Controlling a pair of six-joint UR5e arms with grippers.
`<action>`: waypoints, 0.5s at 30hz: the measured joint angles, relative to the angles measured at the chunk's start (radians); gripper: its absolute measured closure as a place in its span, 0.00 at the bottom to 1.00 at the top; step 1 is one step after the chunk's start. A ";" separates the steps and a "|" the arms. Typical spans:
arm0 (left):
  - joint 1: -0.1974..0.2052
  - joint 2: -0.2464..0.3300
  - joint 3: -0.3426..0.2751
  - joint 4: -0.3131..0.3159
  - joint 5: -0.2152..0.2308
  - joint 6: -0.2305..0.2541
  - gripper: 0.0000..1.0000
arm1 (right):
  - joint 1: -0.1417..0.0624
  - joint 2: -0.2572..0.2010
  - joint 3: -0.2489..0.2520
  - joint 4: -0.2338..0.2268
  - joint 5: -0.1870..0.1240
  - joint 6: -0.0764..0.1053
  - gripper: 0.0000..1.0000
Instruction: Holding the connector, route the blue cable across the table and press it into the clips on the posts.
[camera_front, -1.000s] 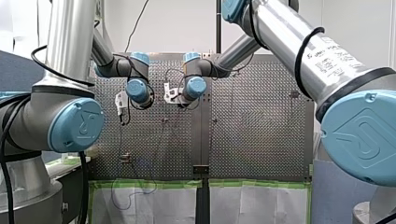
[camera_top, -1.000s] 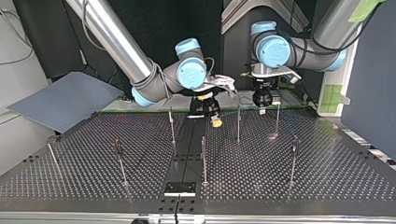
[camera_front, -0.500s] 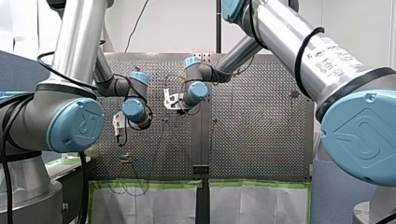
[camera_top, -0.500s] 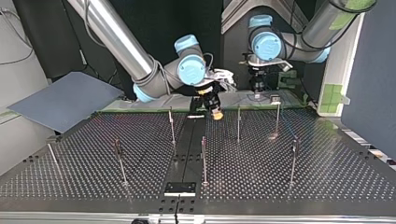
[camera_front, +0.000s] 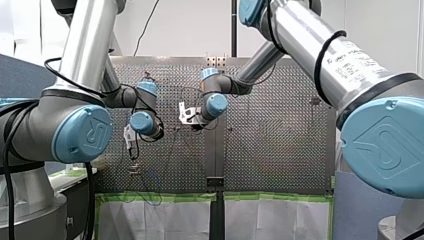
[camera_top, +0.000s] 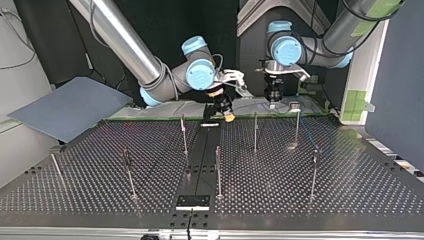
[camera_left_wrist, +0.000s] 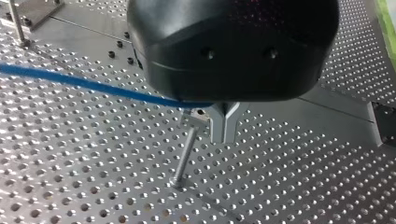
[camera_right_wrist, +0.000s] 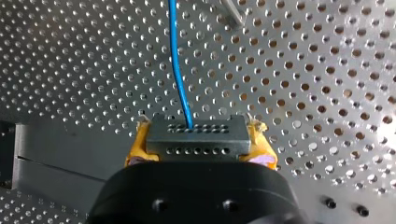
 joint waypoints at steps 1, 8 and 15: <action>0.001 -0.007 0.004 0.001 0.003 0.000 1.00 | -0.002 0.000 0.000 -0.002 0.000 0.002 1.00; 0.006 -0.060 0.060 0.017 0.027 -0.005 1.00 | -0.018 0.008 0.000 -0.026 -0.005 0.025 1.00; 0.016 -0.071 0.101 0.018 0.034 -0.006 1.00 | -0.026 0.038 0.000 -0.032 -0.012 0.027 1.00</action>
